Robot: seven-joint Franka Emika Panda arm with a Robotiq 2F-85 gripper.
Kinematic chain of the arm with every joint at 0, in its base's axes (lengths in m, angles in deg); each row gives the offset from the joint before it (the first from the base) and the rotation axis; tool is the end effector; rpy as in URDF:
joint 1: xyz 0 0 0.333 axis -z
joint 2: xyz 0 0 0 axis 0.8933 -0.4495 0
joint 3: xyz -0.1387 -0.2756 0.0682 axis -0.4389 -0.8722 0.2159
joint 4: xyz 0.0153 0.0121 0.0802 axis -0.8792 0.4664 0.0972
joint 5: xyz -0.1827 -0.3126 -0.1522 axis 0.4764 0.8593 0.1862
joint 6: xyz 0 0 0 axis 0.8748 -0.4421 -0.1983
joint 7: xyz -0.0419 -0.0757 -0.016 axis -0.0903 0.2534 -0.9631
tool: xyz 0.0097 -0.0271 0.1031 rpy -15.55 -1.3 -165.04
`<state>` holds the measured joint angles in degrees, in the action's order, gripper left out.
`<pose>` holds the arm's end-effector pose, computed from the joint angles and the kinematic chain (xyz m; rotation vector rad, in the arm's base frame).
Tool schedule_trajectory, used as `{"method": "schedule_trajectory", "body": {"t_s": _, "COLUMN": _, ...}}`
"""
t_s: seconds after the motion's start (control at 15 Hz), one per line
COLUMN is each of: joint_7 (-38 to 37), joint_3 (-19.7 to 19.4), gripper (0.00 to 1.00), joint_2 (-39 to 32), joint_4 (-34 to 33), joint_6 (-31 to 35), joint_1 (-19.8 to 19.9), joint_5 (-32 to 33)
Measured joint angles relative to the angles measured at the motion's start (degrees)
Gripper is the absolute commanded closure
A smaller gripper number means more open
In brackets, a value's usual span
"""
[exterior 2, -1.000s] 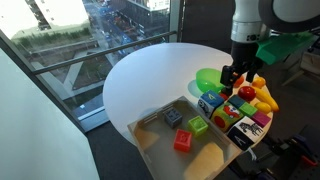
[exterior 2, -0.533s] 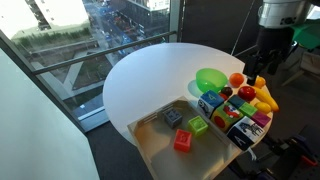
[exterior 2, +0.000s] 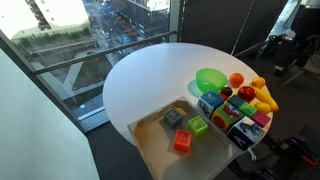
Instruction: Put the grey block on the wooden tray
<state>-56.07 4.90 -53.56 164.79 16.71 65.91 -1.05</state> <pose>0.3905 -0.0301 0.4294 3.0331 -0.2711 -0.2891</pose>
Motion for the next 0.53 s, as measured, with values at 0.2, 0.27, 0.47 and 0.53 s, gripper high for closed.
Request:
{"method": "schedule_trajectory", "body": {"t_s": 0.2, "joint_7": 0.0, "joint_3": -0.1, "gripper": 0.00, "joint_2": 3.5, "joint_4": 1.1, "joint_6": -1.3, "joint_1": 0.9, "joint_5": 0.0}}
{"method": "schedule_trajectory", "body": {"t_s": 0.27, "joint_7": 0.0, "joint_3": -0.2, "gripper": 0.00, "joint_2": 4.6, "joint_4": 1.5, "joint_6": -1.5, "joint_1": 1.2, "joint_5": 0.0}}
{"method": "schedule_trajectory", "body": {"t_s": 0.47, "joint_7": 0.3, "joint_3": -0.5, "gripper": 0.00, "joint_2": 7.7, "joint_4": 2.4, "joint_6": -1.6, "joint_1": 1.6, "joint_5": 0.0}}
{"method": "schedule_trajectory", "body": {"t_s": 0.53, "joint_7": 0.6, "joint_3": -0.6, "gripper": 0.00, "joint_2": 8.6, "joint_4": 2.6, "joint_6": -1.6, "joint_1": 1.6, "joint_5": 0.0}}
